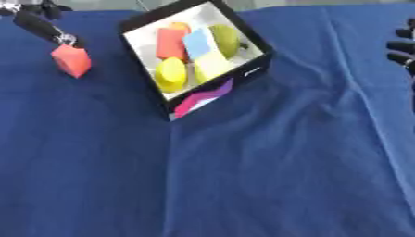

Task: Pick up objects on the table and place them in the box.

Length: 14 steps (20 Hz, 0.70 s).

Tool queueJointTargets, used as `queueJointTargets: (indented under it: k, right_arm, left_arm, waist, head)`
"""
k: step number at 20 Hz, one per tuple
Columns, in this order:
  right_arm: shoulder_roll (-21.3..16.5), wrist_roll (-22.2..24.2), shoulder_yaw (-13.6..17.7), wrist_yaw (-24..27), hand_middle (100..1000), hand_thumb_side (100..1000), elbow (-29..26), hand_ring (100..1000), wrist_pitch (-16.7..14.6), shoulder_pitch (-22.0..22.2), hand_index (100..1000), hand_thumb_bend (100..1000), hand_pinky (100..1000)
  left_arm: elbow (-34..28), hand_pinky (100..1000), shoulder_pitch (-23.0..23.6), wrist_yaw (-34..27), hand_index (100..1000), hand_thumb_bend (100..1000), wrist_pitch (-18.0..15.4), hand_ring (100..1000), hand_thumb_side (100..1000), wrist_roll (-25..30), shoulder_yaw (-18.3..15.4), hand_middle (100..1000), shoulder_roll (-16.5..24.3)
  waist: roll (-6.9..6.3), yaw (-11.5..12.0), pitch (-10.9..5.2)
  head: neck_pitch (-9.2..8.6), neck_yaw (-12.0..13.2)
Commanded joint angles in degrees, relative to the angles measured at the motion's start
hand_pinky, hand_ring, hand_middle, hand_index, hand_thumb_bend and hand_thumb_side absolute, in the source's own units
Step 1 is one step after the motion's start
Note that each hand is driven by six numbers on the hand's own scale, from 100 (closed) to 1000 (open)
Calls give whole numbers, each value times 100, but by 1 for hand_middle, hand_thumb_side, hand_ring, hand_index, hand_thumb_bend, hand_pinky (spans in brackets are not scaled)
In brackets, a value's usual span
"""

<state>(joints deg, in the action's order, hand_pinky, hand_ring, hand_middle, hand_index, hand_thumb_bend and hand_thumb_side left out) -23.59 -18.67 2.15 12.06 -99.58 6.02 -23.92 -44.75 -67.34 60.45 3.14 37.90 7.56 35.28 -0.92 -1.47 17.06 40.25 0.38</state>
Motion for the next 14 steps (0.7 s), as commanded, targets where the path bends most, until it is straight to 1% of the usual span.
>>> queueJointTargets:
  k: [1,5,10,14]
  right_arm:
    - [-120,-22,54,31,723,660,-121,738,-16,-93,818,100,772]
    - [-110,-31,48,46,722,664,-123,738,-17,-109,817,100,772]
    - [-90,-41,39,60,721,668,-124,737,-13,-132,816,100,771]
    - [-78,-45,31,66,720,674,-119,736,-7,-141,816,100,771]
  left_arm:
    - [83,942,-97,99,869,633,163,916,755,-55,-111,794,82]
    - [223,944,-75,186,871,653,259,916,759,-91,-163,794,57]
    - [361,943,-34,275,881,639,412,913,776,-170,-263,791,57]
    - [453,941,-18,333,887,633,561,912,766,-246,-319,792,47]
  waist:
    - [24,-7,-24]
    - [16,-24,-15]
    - [15,-47,-1]
    - [14,-56,6]
  head:
    - [0,30]
    - [11,41]
    - [8,79]
    - [21,111]
